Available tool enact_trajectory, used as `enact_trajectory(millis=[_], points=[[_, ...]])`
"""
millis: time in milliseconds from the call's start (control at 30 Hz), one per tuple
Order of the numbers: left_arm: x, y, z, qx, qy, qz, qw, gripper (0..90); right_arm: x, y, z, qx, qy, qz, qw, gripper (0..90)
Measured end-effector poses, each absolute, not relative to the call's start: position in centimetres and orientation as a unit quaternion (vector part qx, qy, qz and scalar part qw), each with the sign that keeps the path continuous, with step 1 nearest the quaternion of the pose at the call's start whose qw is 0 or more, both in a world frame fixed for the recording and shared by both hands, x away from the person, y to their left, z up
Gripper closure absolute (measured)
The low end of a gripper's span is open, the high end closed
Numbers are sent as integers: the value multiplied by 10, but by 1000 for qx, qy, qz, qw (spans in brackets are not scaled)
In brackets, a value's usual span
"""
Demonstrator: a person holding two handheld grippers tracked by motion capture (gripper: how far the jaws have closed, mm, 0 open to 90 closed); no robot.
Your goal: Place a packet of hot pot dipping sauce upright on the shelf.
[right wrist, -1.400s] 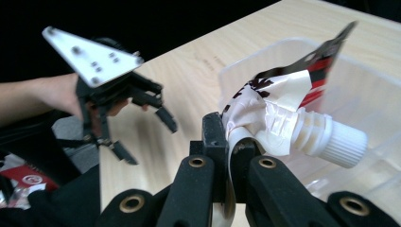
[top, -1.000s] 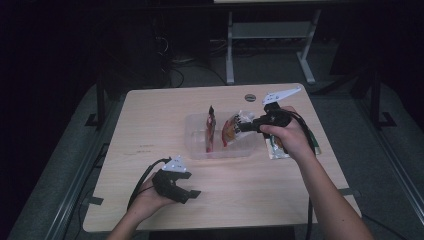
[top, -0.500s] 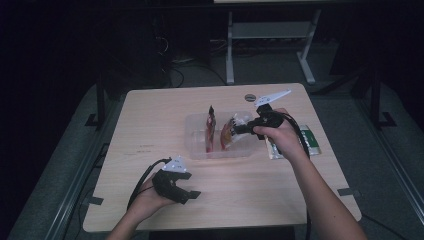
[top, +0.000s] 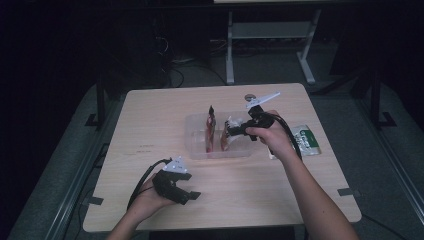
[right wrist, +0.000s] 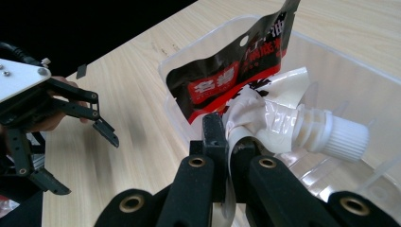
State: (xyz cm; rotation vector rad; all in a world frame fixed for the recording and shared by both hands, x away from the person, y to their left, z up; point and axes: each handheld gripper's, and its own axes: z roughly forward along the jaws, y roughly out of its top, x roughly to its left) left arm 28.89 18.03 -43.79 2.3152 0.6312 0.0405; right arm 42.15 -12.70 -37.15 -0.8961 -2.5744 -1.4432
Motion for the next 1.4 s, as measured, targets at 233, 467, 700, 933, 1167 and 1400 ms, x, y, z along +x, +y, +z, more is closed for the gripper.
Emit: enact_trajectory(millis=[233, 467, 700, 933, 1167, 1400], points=[[289, 180, -438, 898, 244, 14, 365, 240, 426, -123, -376, -295, -836, -462, 34, 894], [289, 180, -439, 900, 243, 12, 362, 241, 429, -121, -380, -300, -835, -461, 37, 888], [289, 178, -440, 901, 240, 10, 361, 240, 429, -123, -379, -301, -833, -463, 27, 831], [288, 177, -440, 901, 240, 9, 361, 241, 426, -122, -377, -302, -834, -461, 13, 763], [288, 178, -440, 902, 240, 9, 358, 240, 423, -124, -380, -304, -839, -451, 1, 722], [288, 178, -439, 902, 241, 9, 358, 241, 417, -131, -382, -303, -838, -454, -3, 695]])
